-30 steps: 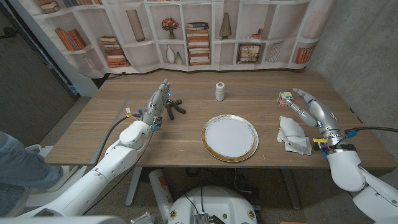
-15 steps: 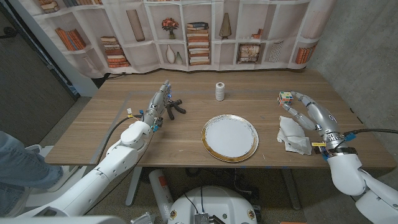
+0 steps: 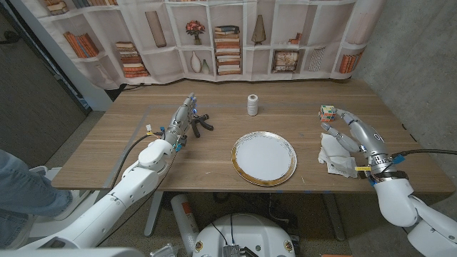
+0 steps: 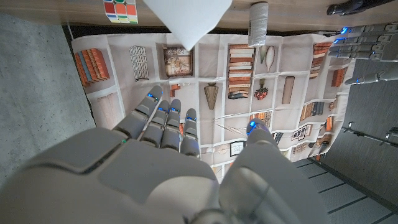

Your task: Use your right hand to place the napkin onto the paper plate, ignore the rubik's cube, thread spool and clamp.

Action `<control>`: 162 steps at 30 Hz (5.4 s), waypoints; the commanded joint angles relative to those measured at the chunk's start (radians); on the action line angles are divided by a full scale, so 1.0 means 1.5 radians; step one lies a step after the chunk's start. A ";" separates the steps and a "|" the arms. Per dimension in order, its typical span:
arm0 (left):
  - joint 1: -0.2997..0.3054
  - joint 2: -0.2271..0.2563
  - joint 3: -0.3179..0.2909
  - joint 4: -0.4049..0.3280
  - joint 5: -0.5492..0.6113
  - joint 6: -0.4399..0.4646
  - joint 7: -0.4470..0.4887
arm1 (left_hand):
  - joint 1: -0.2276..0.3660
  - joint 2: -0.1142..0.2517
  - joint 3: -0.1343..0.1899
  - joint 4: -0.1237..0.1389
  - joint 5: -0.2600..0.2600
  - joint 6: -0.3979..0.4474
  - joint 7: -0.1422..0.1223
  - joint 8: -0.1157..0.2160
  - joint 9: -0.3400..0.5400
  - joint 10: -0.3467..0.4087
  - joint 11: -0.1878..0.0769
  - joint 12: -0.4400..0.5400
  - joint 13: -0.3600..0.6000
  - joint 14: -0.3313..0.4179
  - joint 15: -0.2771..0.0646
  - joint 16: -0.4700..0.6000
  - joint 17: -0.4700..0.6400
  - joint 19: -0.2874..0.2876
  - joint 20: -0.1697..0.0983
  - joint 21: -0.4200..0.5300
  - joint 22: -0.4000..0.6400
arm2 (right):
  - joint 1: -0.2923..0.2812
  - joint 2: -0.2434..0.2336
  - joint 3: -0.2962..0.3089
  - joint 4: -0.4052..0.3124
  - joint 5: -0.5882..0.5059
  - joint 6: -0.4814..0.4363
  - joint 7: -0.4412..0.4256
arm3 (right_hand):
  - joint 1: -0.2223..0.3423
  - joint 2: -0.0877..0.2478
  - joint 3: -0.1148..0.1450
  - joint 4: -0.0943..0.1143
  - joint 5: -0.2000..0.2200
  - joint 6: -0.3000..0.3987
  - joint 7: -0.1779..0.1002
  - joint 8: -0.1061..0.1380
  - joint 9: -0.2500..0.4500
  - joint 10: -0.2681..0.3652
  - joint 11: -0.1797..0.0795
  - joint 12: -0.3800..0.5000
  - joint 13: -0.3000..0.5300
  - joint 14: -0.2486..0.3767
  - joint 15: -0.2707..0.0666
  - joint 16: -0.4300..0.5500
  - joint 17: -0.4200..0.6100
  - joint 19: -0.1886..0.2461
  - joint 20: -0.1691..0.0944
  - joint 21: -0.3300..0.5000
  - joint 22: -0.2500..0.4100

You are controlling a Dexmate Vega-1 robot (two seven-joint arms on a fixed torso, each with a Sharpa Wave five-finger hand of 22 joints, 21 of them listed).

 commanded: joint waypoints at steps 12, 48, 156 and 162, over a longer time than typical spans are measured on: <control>0.009 0.004 -0.005 -0.010 0.002 -0.006 0.007 | 0.004 0.004 -0.003 0.000 0.003 0.005 -0.001 0.000 0.003 0.002 0.001 -0.002 0.001 0.001 0.000 -0.001 0.002 -0.012 -0.001 0.000 0.003 | -0.017 -0.029 -0.017 -0.011 -0.058 -0.060 -0.026 | 0.014 -0.009 0.001 -0.013 0.010 0.007 -0.002 0.002 0.003 0.012 -0.005 0.004 0.001 0.012 -0.005 0.002 0.001 0.011 0.003 -0.007 0.001; -0.006 0.000 0.004 0.001 0.002 0.006 -0.001 | 0.006 0.007 -0.008 0.000 0.002 0.008 -0.001 -0.001 0.004 0.003 0.000 -0.003 0.001 0.001 0.000 -0.001 0.002 -0.011 0.004 0.001 0.003 | -0.028 -0.080 -0.055 -0.032 -0.071 -0.186 0.002 | 0.035 -0.013 0.005 -0.027 0.020 0.002 0.003 -0.001 0.003 0.013 0.003 0.001 0.002 0.022 0.003 0.000 0.001 0.030 0.029 -0.012 0.000; -0.022 -0.011 0.017 0.039 -0.009 0.029 -0.008 | 0.011 0.015 -0.023 0.000 0.001 0.014 -0.010 -0.002 0.004 0.002 -0.010 -0.004 0.001 -0.007 -0.007 -0.001 0.002 -0.011 0.032 0.002 0.005 | 0.046 -0.172 -0.222 0.007 0.104 -0.344 -0.019 | 0.375 0.029 0.127 -0.064 0.000 0.027 0.033 0.008 0.006 0.055 0.020 0.003 0.000 0.111 0.048 0.000 -0.002 0.239 0.079 -0.027 -0.002; -0.018 -0.010 0.015 0.038 -0.011 0.029 -0.007 | 0.011 0.015 -0.024 0.001 0.001 0.014 -0.011 -0.002 0.004 0.003 -0.011 -0.004 0.001 -0.007 -0.007 -0.001 0.002 -0.011 0.036 0.002 0.005 | 0.061 -0.172 -0.238 0.011 0.107 -0.346 -0.022 | 0.454 0.050 0.159 -0.063 -0.030 0.066 0.045 0.014 0.005 0.078 0.020 0.004 -0.003 0.142 0.040 0.003 0.000 0.271 0.050 -0.028 -0.002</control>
